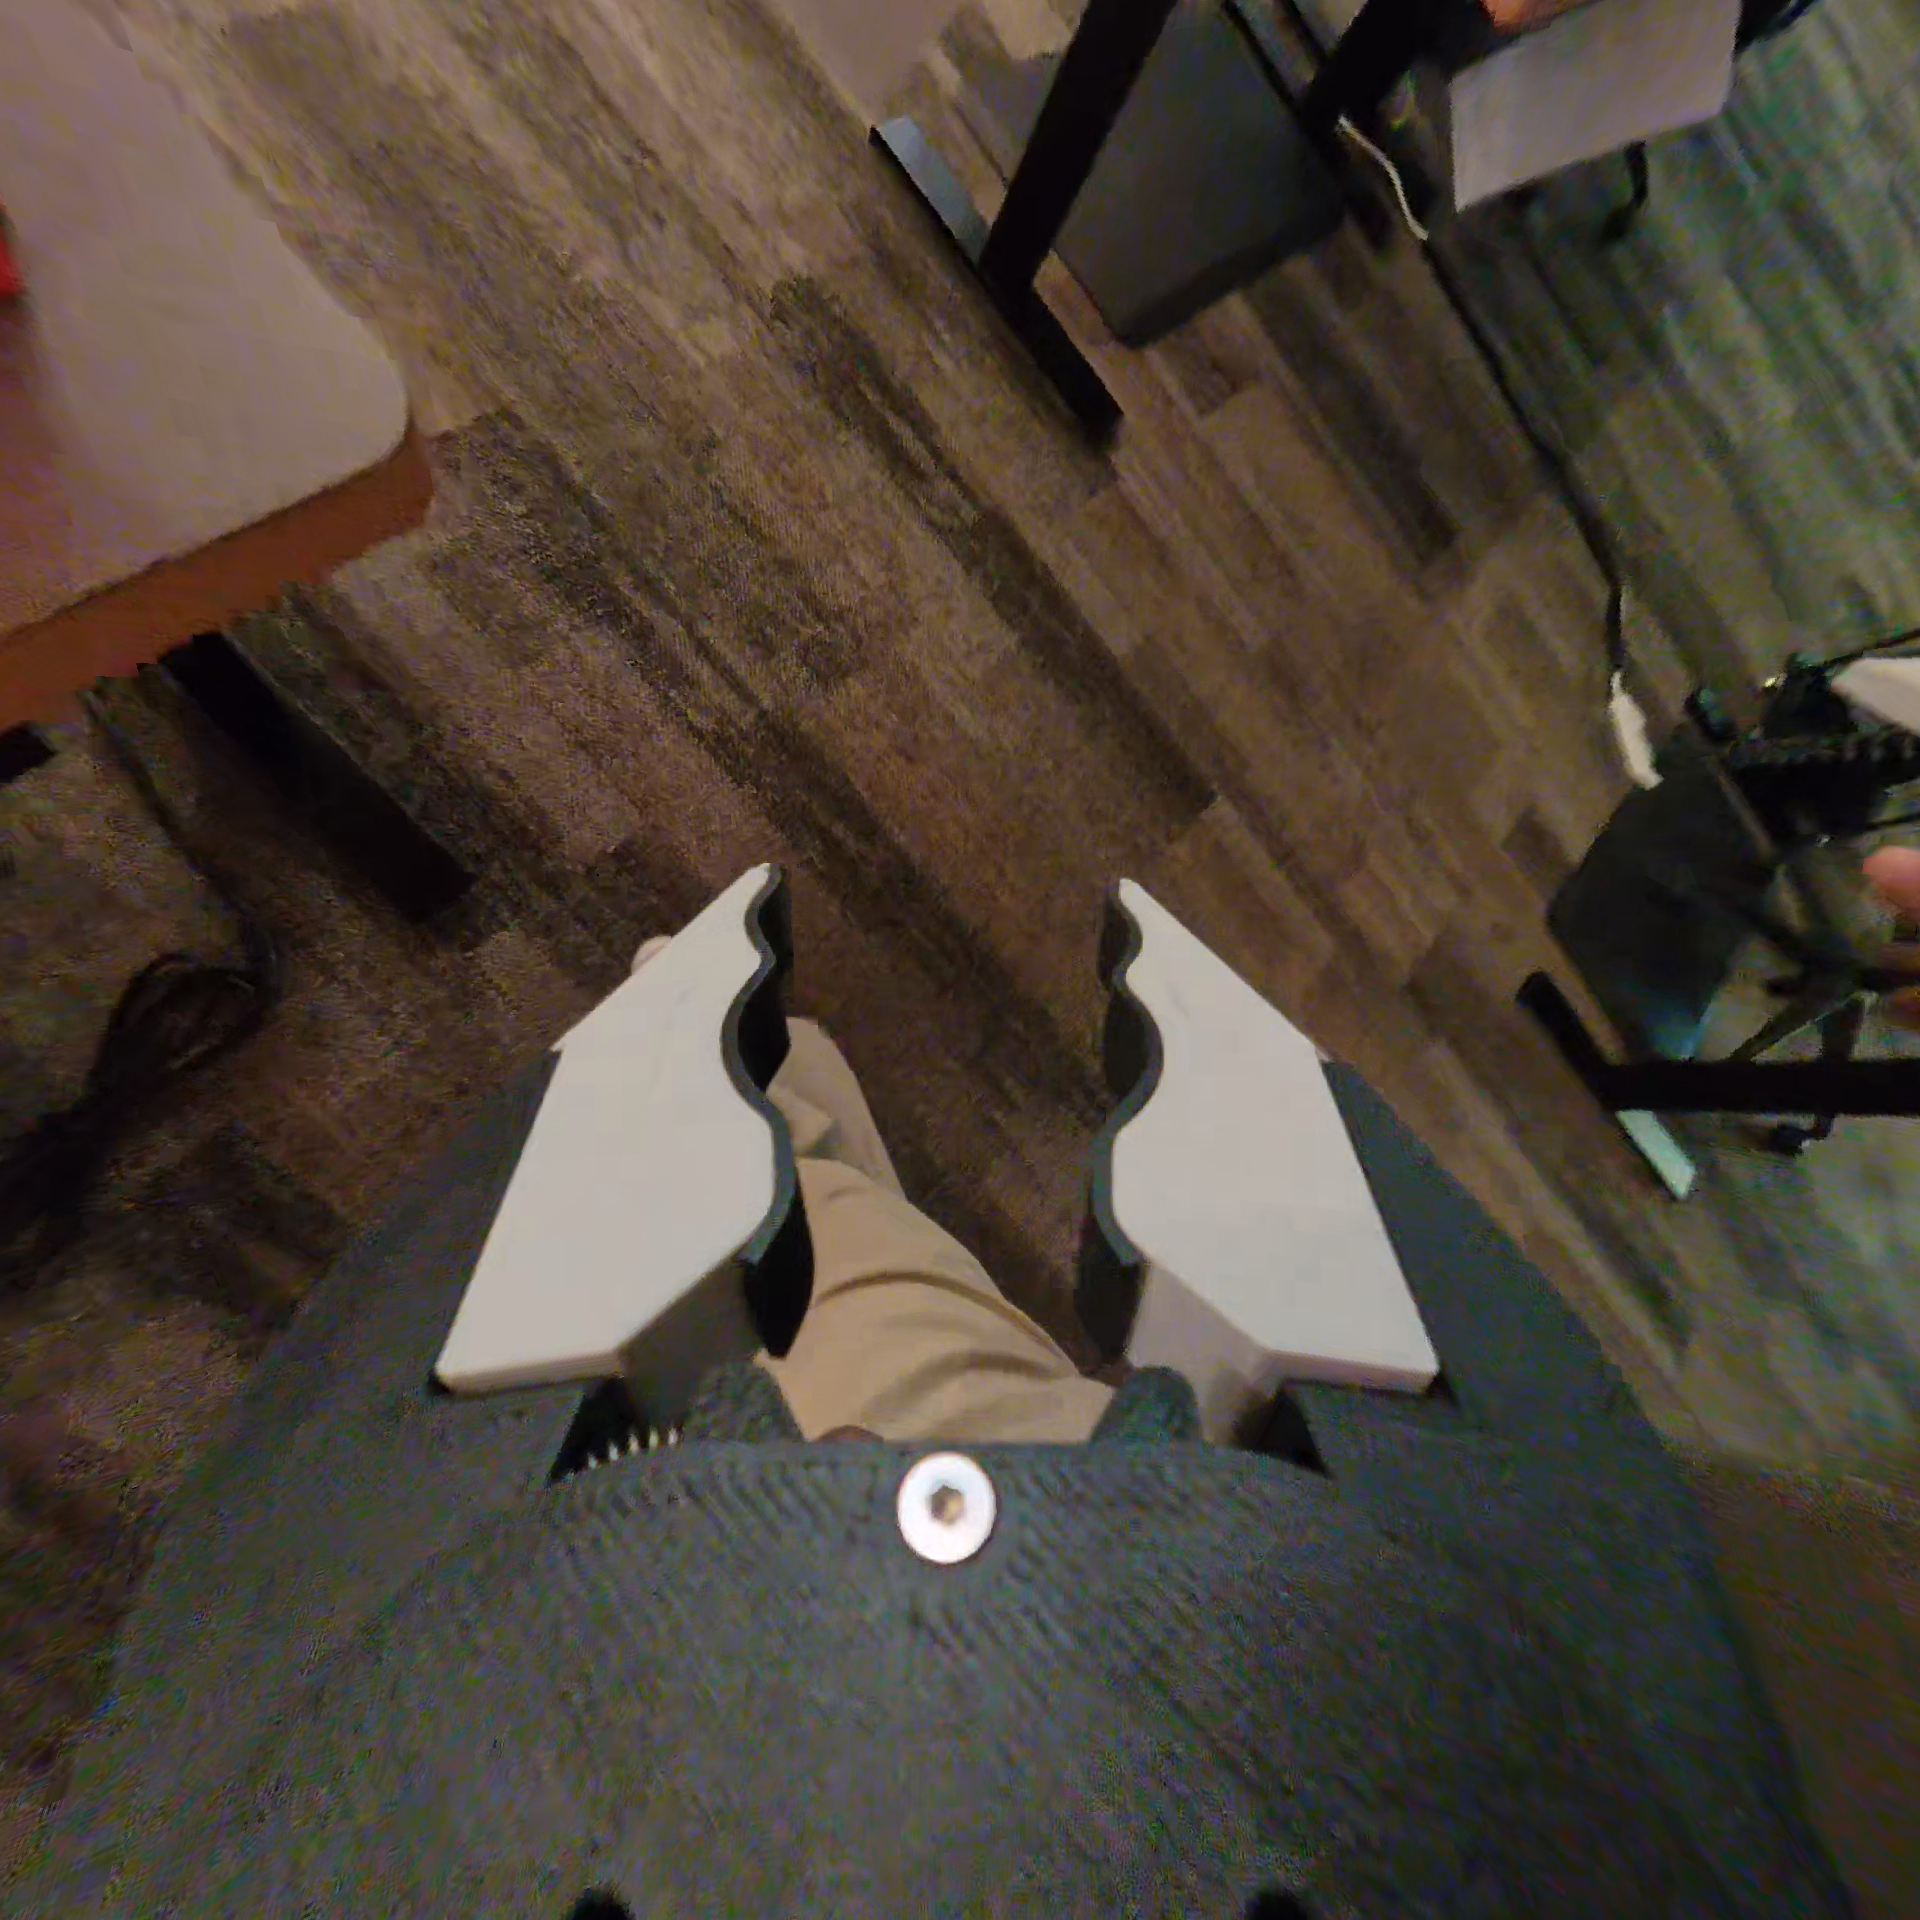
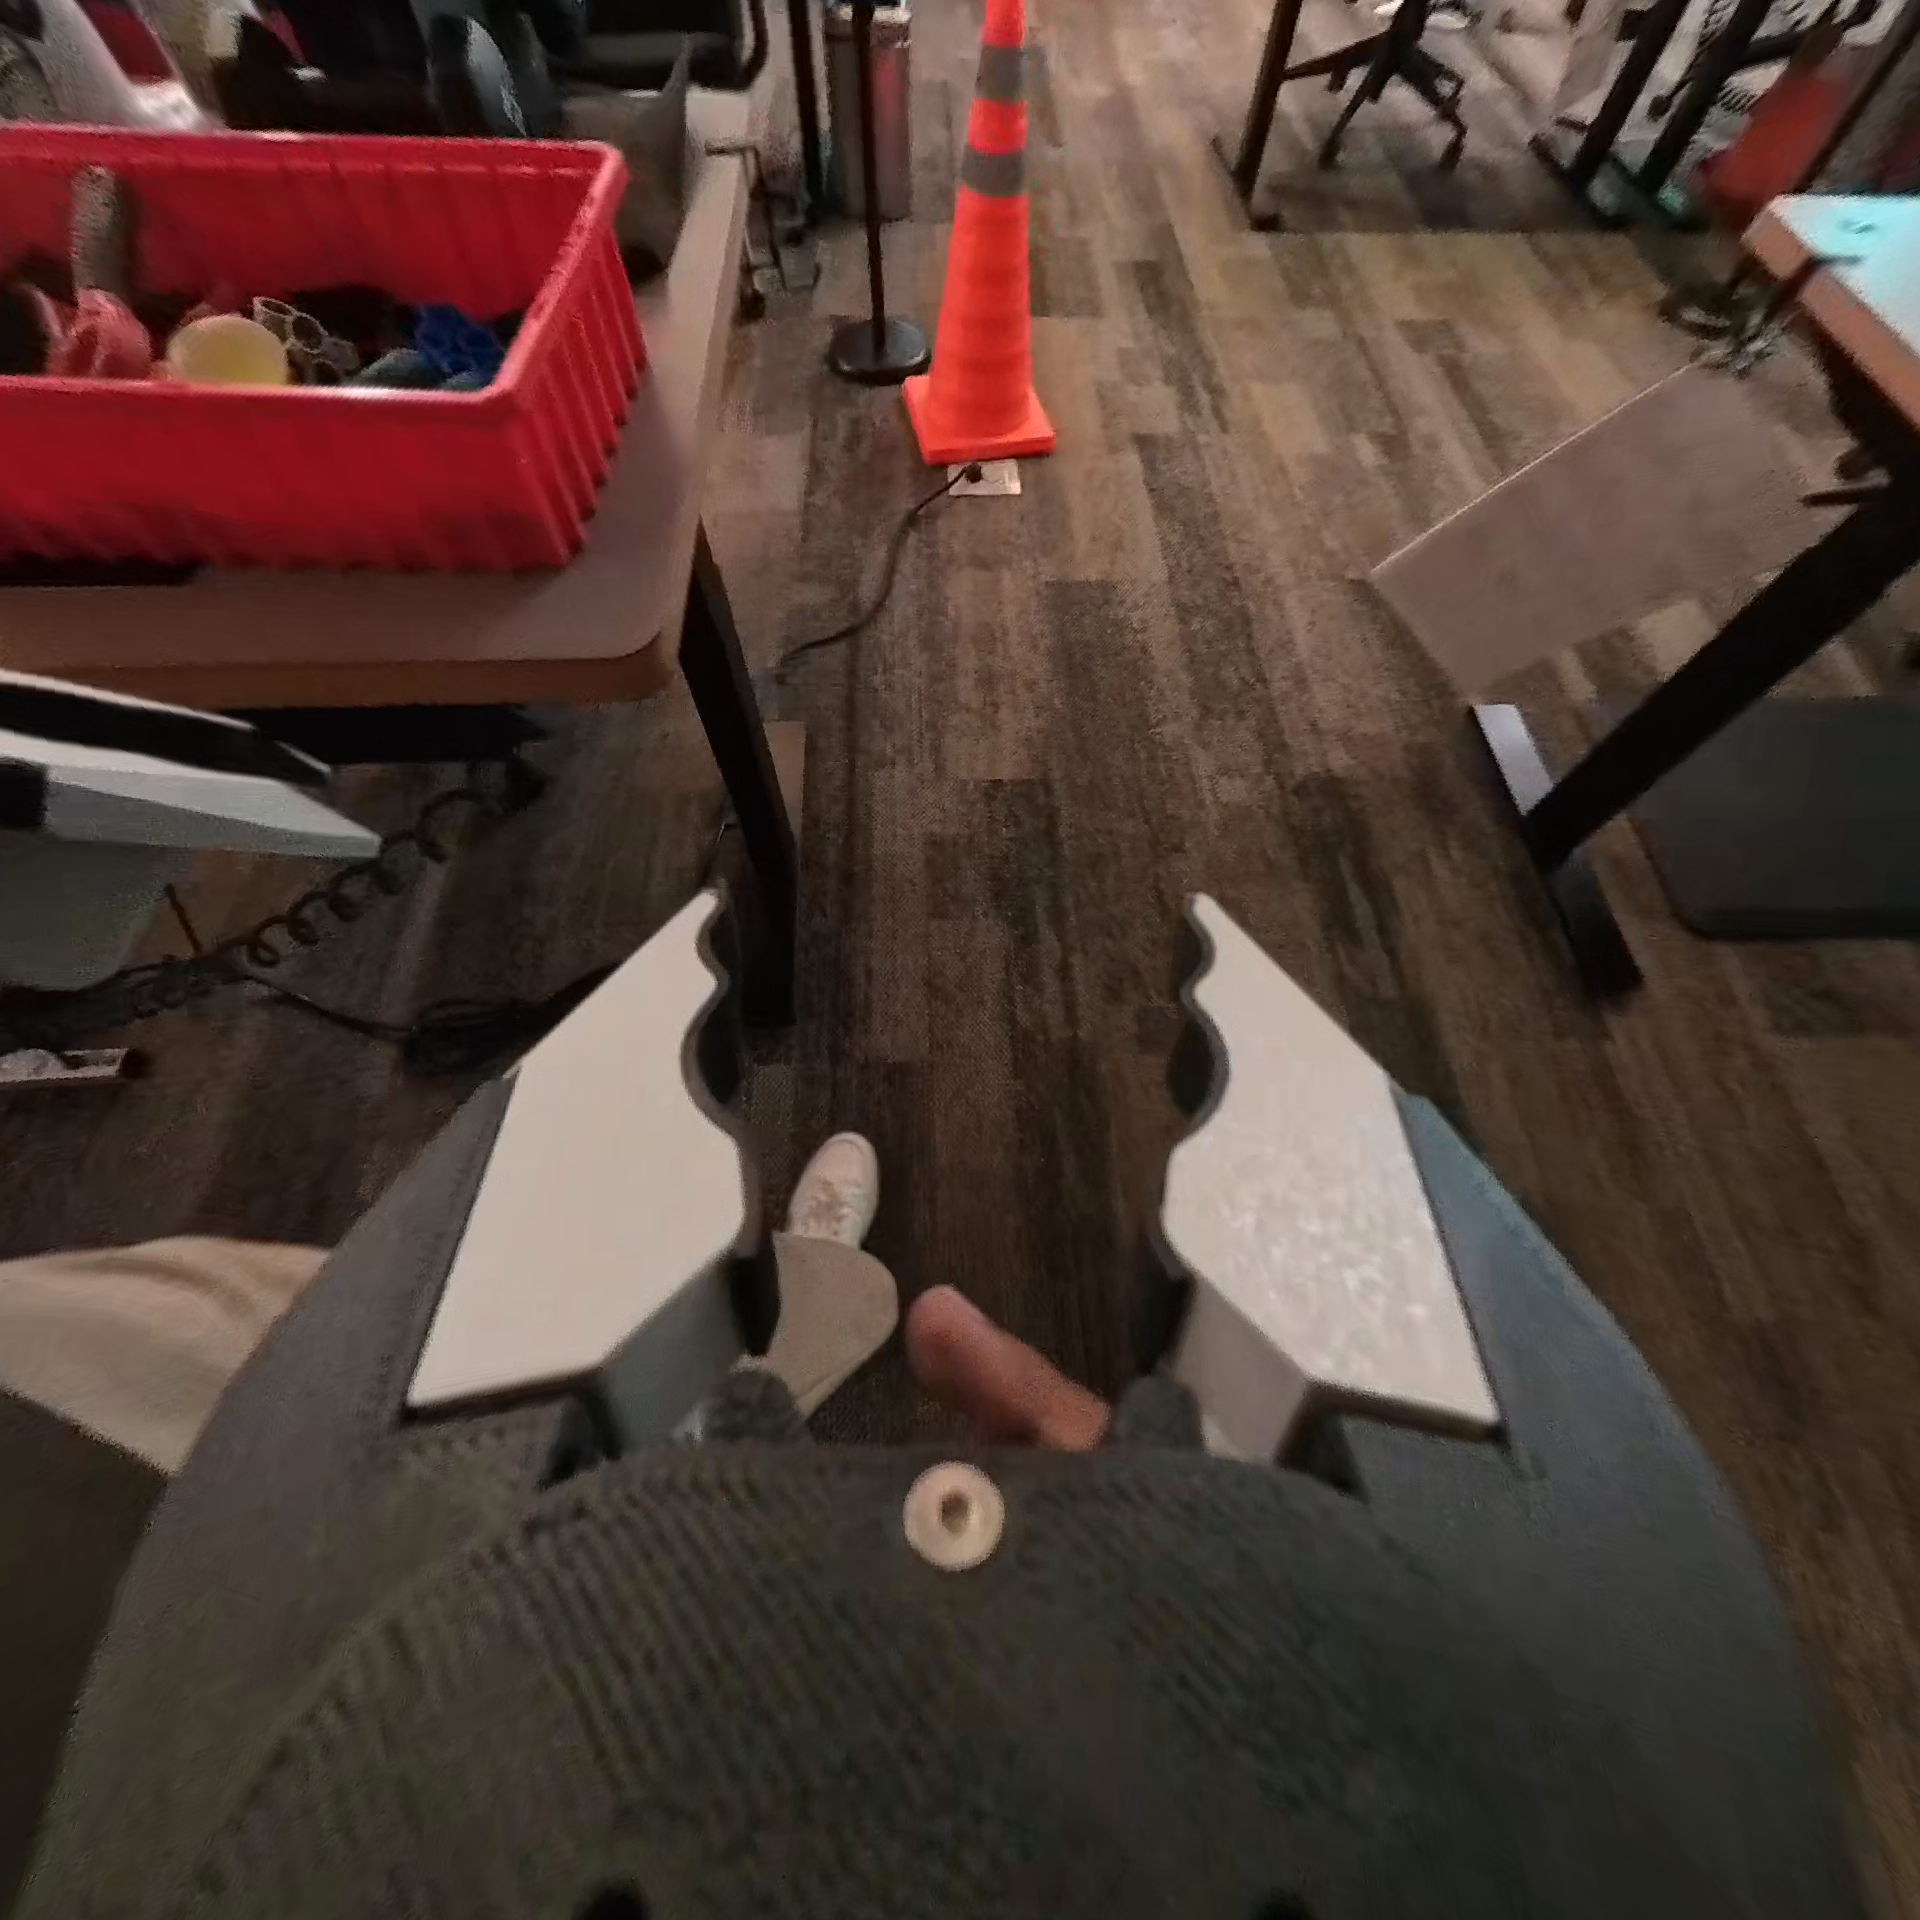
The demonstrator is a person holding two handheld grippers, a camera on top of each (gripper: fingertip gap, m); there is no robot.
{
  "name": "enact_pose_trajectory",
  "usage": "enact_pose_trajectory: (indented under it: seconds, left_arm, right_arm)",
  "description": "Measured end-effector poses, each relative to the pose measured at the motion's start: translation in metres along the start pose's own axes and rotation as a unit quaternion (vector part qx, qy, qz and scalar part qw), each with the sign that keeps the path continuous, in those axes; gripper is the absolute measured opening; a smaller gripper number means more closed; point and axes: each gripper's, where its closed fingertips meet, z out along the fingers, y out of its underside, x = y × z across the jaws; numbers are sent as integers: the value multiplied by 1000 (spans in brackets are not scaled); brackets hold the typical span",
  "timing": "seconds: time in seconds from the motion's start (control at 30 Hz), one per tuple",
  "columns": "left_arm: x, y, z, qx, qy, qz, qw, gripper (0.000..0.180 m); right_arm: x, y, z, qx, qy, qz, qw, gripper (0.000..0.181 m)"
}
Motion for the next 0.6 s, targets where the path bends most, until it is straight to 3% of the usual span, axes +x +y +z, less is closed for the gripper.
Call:
enact_pose_trajectory:
  seconds: [0.13,0.4,0.47,0.6]
  left_arm:
    - [-32,-104,59,22,-5,-3,1000,55]
    - [-83,-327,142,97,14,-13,995,56]
    - [-95,-360,169,102,17,-22,994,56]
    - [-136,-420,238,111,-15,-35,993,56]
  right_arm:
    - [17,-50,81,-19,-66,42,997,72]
    - [77,-174,245,23,-139,55,988,74]
    - [85,-191,286,11,-196,58,979,63]
    - [114,-240,384,19,-297,91,950,60]
